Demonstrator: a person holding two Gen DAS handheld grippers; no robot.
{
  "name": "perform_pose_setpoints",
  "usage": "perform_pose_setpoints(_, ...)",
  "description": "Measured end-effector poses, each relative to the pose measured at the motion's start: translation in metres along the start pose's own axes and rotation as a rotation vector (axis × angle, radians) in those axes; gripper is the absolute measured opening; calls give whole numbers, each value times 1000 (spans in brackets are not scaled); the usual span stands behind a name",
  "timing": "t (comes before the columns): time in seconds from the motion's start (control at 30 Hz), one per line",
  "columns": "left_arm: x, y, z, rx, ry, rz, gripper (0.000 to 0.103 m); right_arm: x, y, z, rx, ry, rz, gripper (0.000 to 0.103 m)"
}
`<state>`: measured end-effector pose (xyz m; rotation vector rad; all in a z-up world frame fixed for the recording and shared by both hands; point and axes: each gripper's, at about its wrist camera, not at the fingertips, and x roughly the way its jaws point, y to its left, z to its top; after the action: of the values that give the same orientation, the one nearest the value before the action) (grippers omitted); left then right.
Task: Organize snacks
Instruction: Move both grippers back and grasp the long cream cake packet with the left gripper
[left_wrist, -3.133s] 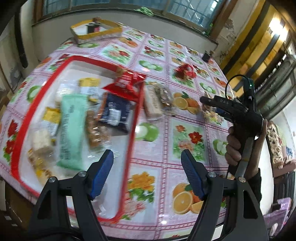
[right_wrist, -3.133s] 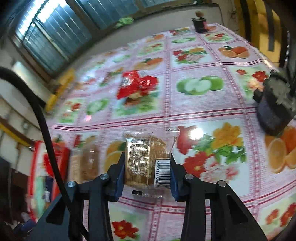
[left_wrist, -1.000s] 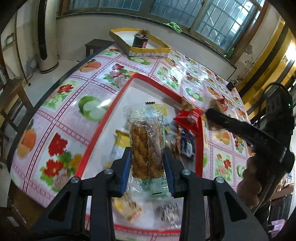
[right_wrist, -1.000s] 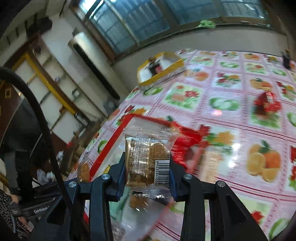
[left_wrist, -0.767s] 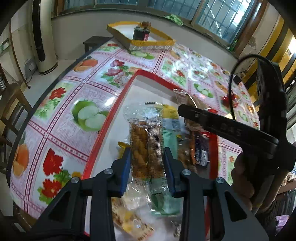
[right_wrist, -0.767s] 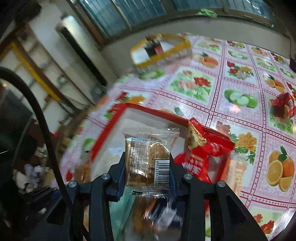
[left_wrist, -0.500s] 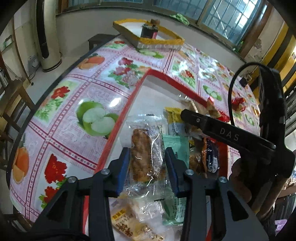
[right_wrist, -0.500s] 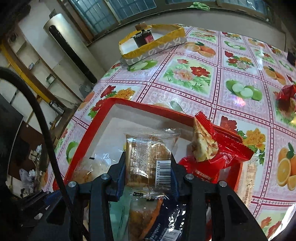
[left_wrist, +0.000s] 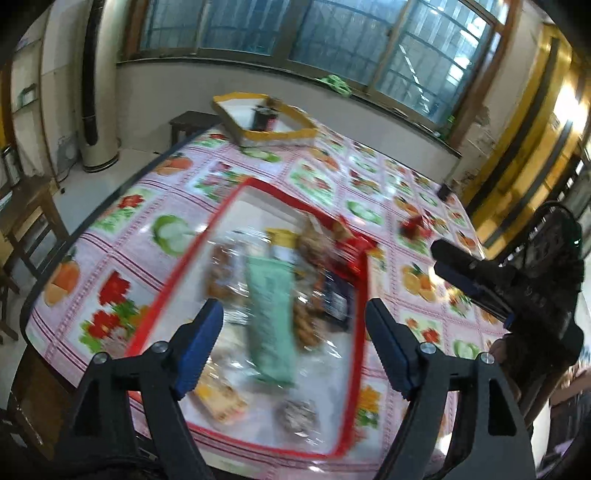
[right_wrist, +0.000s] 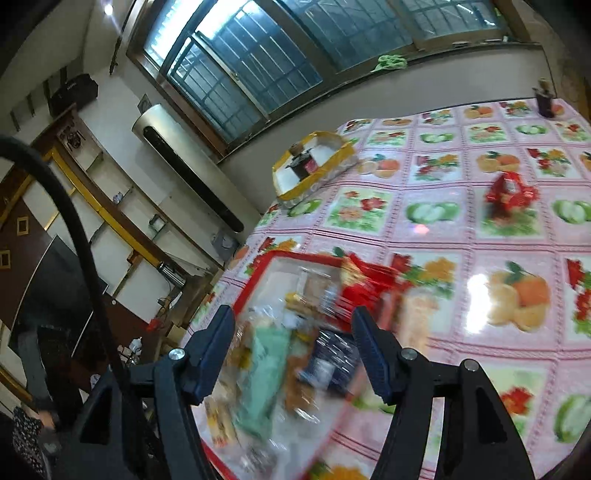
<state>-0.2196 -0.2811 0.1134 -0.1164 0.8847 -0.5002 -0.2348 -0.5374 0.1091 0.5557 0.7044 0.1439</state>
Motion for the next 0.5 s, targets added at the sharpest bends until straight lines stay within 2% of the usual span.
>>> perform_pose_setpoints(0.1, -3, -24, -9, 52, 0, 5, 80, -14, -26, -12, 43, 13, -24, 65)
perform_pose_setpoints(0.23, 0, -43, -20, 47, 46, -34, 80, -26, -50, -26, 104, 28, -47, 65)
perform_pose_setpoints(0.5, -19, -66, -36, 69, 54, -19, 81, -51, -51, -37, 127, 11, -61, 65)
